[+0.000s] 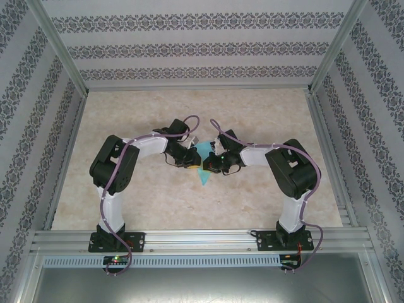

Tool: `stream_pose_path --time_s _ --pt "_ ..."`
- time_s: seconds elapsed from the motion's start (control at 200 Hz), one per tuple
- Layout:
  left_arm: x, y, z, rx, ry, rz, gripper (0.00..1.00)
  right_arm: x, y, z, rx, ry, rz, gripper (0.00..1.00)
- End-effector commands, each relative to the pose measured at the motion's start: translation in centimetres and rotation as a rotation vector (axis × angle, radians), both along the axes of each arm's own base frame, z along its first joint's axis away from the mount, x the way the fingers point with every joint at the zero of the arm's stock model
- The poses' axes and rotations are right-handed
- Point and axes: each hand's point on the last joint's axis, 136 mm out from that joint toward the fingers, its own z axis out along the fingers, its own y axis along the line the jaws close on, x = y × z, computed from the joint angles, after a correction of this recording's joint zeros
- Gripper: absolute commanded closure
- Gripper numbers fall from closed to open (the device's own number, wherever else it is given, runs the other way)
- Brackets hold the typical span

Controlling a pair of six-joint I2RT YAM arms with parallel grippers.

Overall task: Fold a paper plane with a square sheet of paper (pick it up from the middle)
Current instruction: Third fold the triangle at the center of the table.

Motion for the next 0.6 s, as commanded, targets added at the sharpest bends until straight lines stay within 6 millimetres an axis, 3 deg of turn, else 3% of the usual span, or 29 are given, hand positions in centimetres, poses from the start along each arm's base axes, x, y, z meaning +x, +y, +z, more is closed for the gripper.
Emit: stream_pose_path --time_s 0.0,0.39,0.595 --pt "-0.3 -0.7 -0.5 0.001 -0.013 -0.036 0.84 -0.5 -1.0 -0.7 -0.036 0.019 -0.027 1.0" --pt "-0.1 -0.9 -1.4 0.01 -0.001 -0.048 0.84 0.0 -0.9 0.5 0.015 0.003 -0.049 0.95" --pt "0.0 -1.0 -1.7 0.013 0.002 -0.053 0.84 0.5 -1.2 1.8 0.036 -0.024 -0.054 0.84"
